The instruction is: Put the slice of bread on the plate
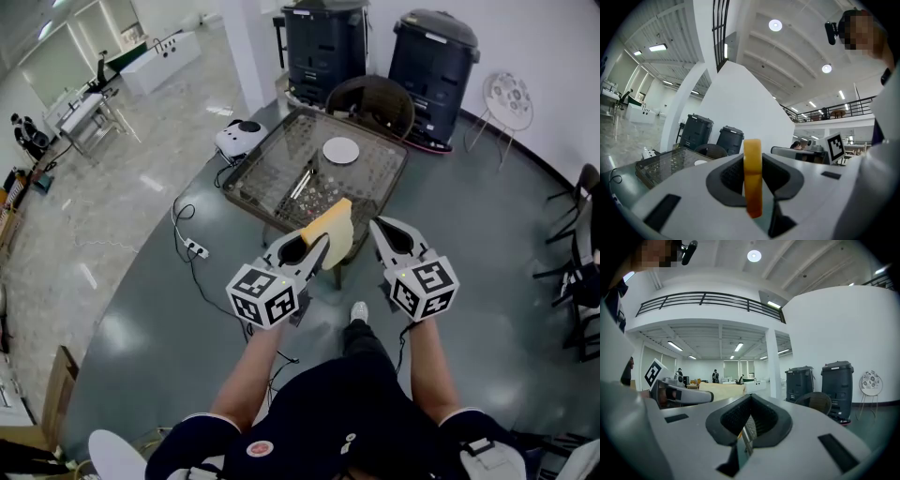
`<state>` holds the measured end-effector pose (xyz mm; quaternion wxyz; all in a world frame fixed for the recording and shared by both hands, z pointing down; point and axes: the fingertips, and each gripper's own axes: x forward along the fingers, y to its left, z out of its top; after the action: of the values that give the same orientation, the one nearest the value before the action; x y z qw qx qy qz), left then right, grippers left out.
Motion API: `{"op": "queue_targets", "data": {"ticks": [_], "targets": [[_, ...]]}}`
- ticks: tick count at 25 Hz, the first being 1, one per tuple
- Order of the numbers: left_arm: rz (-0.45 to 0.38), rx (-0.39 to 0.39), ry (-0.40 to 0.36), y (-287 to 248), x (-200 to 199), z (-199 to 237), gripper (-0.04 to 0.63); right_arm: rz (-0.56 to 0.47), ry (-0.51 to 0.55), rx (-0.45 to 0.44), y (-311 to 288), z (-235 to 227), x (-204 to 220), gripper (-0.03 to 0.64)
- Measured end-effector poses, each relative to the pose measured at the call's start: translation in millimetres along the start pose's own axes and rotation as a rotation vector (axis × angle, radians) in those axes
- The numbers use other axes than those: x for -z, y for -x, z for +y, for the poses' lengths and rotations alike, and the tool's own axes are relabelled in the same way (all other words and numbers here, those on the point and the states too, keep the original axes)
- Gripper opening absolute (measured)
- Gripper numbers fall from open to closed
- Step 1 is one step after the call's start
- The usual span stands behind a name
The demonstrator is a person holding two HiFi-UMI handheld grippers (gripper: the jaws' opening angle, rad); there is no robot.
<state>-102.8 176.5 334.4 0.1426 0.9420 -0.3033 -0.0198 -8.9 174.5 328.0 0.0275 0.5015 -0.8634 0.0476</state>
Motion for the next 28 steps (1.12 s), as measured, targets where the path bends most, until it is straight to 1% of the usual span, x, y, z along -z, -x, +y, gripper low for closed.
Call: {"op": "queue_targets", "data": {"ticks": [11, 18, 24, 28], "targets": [[0.048, -0.095, 0.010, -104.1, -10.7, 60.6, 0.092, 0.017, -0.055, -0.068, -78.2, -111.9, -0.3, 0.006], [0.062, -0.150, 0.022, -168.8, -16.7, 94.7, 0.092, 0.030, -0.066, -0.114, -122.6, -176.8, -1.9, 0.007], [0.067, -0.173, 0.040, -209.7, -19.6, 114.7, 0.092, 0.054, -0.058, -0.151, -148.8, -208.1, -1.6, 0.006], [0.073, -0.174, 0.039, -233.2, -22.6, 125.9, 0.092, 0.052, -0.076, -0.166, -162.4, -224.6, -2.6, 0.007]]}}
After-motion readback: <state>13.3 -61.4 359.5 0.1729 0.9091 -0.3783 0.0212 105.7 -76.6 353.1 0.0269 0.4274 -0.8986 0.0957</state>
